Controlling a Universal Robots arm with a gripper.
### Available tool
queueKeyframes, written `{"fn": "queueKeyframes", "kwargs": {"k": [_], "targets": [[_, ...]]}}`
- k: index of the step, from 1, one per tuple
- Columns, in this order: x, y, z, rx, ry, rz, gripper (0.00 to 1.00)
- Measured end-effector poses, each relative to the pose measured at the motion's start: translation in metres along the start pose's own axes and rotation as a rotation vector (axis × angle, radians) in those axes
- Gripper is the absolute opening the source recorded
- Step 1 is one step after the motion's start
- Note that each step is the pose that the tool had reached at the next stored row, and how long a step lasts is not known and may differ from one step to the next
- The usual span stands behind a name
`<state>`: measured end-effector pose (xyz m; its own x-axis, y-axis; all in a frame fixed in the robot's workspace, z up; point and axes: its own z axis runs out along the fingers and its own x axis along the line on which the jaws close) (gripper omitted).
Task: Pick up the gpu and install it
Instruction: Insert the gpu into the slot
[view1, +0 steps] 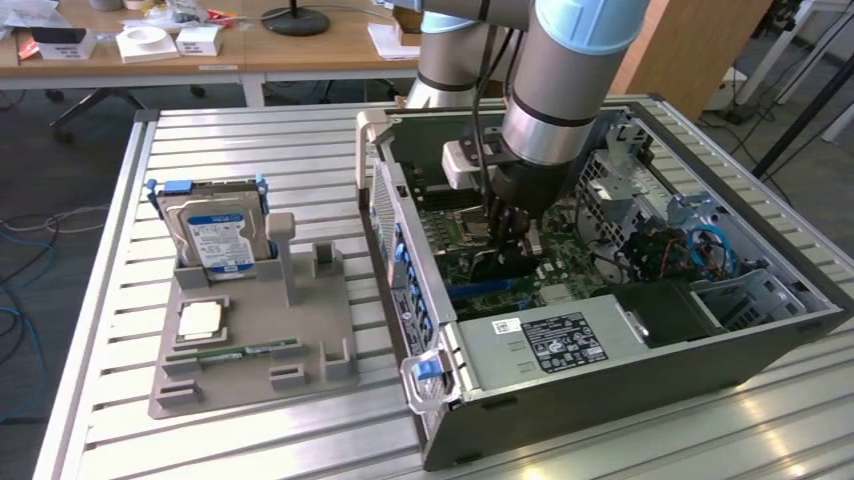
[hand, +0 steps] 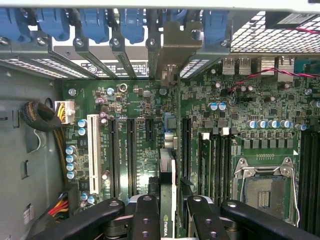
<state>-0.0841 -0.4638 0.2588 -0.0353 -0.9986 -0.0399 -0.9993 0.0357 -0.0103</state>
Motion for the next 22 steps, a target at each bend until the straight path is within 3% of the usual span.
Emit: {"fn": "queueKeyframes", "kwargs": {"k": [22], "targets": [[0.0019,-0.0012,-0.0001,0.0,0.0,0.0,0.26]]}}
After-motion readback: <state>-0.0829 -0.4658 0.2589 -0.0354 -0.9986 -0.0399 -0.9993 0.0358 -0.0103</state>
